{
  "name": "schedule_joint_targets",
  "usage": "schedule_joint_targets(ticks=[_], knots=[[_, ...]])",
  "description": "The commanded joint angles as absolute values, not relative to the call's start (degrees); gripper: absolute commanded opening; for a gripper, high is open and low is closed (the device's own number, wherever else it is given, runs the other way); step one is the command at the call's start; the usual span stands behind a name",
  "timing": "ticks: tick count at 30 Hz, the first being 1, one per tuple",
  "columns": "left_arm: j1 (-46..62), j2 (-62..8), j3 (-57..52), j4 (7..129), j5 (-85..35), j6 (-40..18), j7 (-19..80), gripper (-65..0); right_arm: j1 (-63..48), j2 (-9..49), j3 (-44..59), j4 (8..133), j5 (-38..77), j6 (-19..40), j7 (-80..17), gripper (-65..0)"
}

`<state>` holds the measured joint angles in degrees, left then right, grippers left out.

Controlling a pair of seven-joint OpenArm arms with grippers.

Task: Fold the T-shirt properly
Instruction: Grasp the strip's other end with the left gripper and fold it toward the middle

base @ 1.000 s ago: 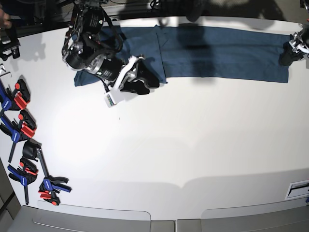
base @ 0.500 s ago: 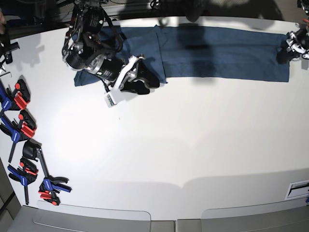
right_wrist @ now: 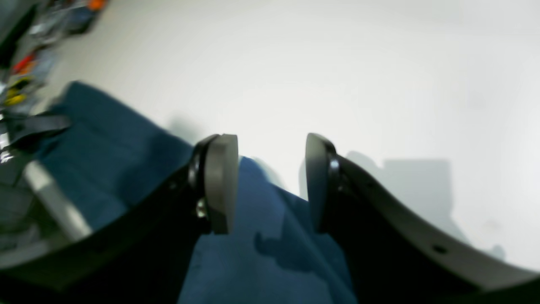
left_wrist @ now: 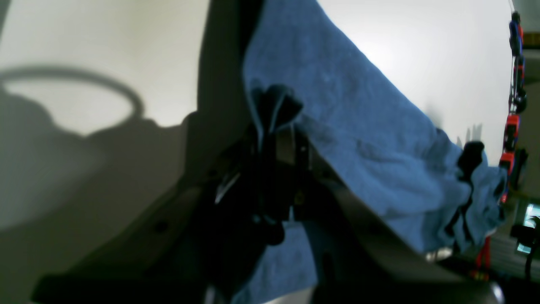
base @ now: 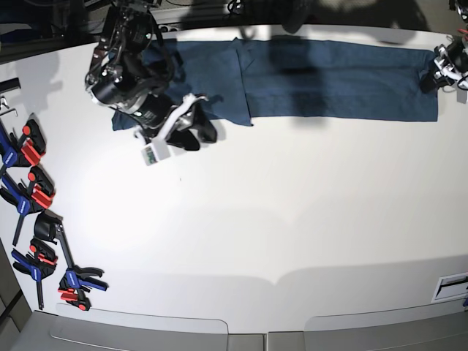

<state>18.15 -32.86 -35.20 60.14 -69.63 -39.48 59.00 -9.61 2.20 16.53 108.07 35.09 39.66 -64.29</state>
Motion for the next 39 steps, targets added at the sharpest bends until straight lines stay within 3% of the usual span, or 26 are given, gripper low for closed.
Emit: schedule_joint_targets(ticks=[1,10,17,28,39], knots=[[18.0,-34.2,-35.4,62.1,-71.0,-40.0,59.0,-65.0,-8.6,2.6,18.0,109.2,36.1,39.7,-62.8,-40.4],[21.7,-34.1,-35.4,75.9,-71.9,-40.0,59.4,-65.0,-7.4,7.0,30.9,109.2,36.1,37.8,-61.9,-40.4],[23.5,-30.3,-35.4,83.4,-81.9,-40.0,67.8,-65.0,-7.4,10.6,36.8,109.2,36.1,37.1,-61.7,-40.4],[23.7,-18.7,-35.4,92.3,-85.0,-40.0,69.9,-65.0,-7.4,11.1,37.5,109.2,36.2,36.6,-61.7,-40.4],[23.8,-17.0,-32.0,98.5,-85.0,-40.0,70.8,-65.0,-7.4,11.1,37.5,109.2,36.2,36.4,-61.6,-40.4]])
